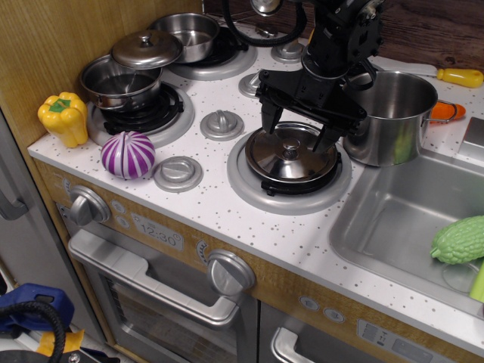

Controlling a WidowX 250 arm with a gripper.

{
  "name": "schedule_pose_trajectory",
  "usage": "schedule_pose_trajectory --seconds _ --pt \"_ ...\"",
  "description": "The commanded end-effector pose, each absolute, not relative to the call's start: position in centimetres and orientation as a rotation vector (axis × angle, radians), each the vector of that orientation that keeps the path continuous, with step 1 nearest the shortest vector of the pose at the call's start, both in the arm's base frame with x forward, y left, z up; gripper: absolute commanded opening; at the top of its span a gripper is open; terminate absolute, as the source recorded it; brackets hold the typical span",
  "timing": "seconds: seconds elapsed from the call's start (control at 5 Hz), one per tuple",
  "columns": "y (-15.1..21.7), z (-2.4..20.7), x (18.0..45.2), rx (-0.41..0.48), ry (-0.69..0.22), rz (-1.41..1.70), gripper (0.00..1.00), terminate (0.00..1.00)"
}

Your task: Put lid on pot or pan

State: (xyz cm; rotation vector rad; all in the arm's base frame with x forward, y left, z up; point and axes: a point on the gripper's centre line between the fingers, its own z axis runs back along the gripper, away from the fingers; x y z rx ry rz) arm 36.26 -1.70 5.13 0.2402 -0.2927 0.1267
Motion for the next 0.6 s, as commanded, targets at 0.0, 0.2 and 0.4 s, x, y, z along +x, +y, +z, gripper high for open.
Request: schedule_pose_trajectory --seconds 0.0,0.2,0.4 --pt "-1.7 5.13 36.26 0.24 -0.293 0.127 1.0 0.0" --pt "-1.68 5.11 36.26 0.241 -0.296 0.125 1.0 0.0" --pt "-1.38 5.4 36.5 0.239 -0.294 0.115 1.0 0.0"
